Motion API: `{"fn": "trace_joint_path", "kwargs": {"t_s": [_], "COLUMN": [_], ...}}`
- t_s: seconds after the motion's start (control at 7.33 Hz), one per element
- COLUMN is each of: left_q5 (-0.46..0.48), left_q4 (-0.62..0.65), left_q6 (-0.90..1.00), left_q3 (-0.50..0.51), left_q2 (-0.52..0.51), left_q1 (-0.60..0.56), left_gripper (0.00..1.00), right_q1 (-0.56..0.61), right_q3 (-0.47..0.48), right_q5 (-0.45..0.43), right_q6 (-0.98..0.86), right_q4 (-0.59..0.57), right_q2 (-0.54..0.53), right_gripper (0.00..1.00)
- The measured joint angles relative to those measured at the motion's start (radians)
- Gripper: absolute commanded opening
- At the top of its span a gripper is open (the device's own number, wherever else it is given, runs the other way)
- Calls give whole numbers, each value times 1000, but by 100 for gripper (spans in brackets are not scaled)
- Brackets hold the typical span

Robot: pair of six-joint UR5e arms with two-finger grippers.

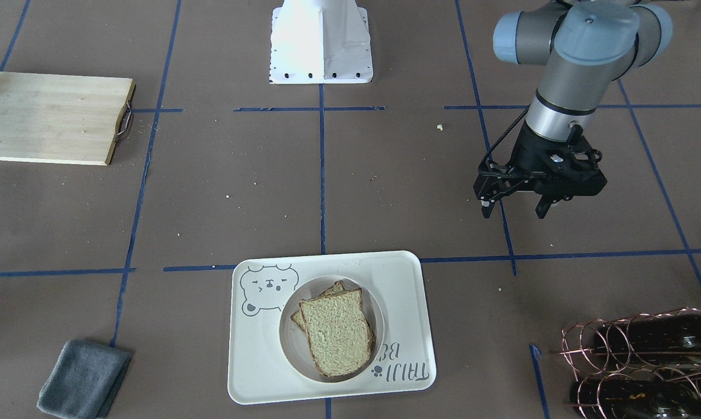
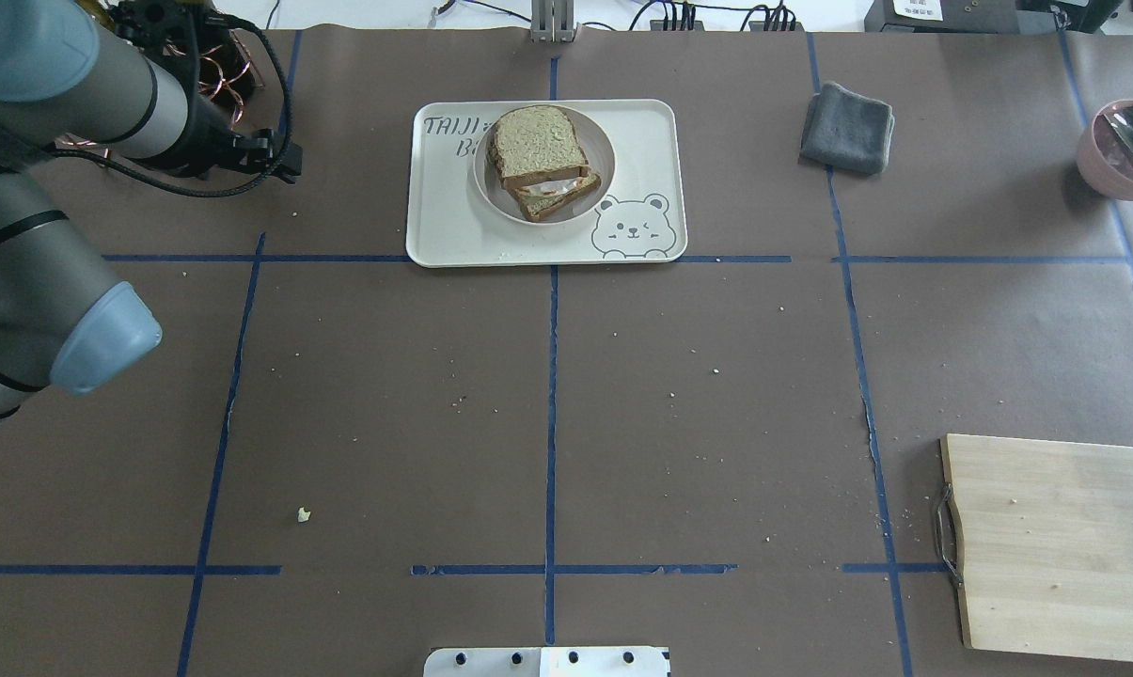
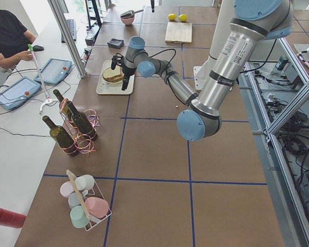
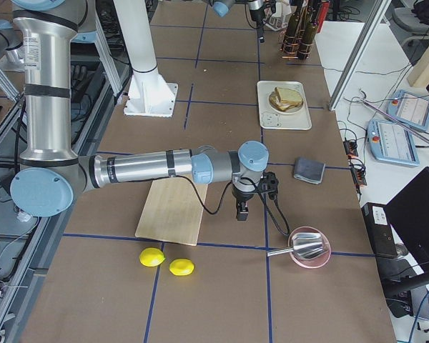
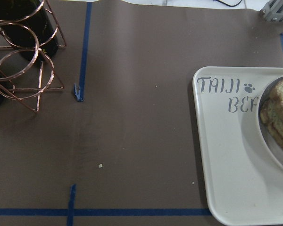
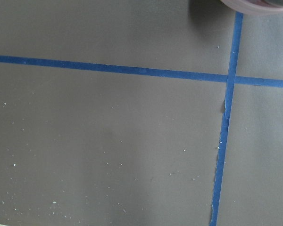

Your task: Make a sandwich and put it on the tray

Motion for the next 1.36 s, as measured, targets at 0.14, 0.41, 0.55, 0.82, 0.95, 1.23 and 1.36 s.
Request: {"fn": "trace_joint_path", "kwargs": {"t_s": [0.14,0.41,0.55,0.82,0.95,1.23,1.36], "left_q5": [-22,-54,-55,-52,-53,-91,-153], "left_q4": [12,-16,-47,-72,-74,-69,-66], "left_q6": [61,80,76,79,91,251,395], "left_q3": [-14,4,15,26,21,14,16], "left_q2": [19,1,-6,17,42,129,191], "left_q1": [-14,-19,-19,-20,-25,-93,-168], "left_gripper": [100,100,100,100,100,100,100], "right_q1": [2,7,7,15,20,23,24], "right_q3": [-1,-2,-2,-3,-9,-36,-46], "right_q5": [1,1,2,2,1,-10,-32], "right_q6": [0,-4,-5,-8,-8,-6,-5], "right_q4": [0,0,0,5,24,73,81], "right_q2": [0,1,1,1,-1,-5,-4], "right_gripper": [100,100,100,100,100,100,100]}}
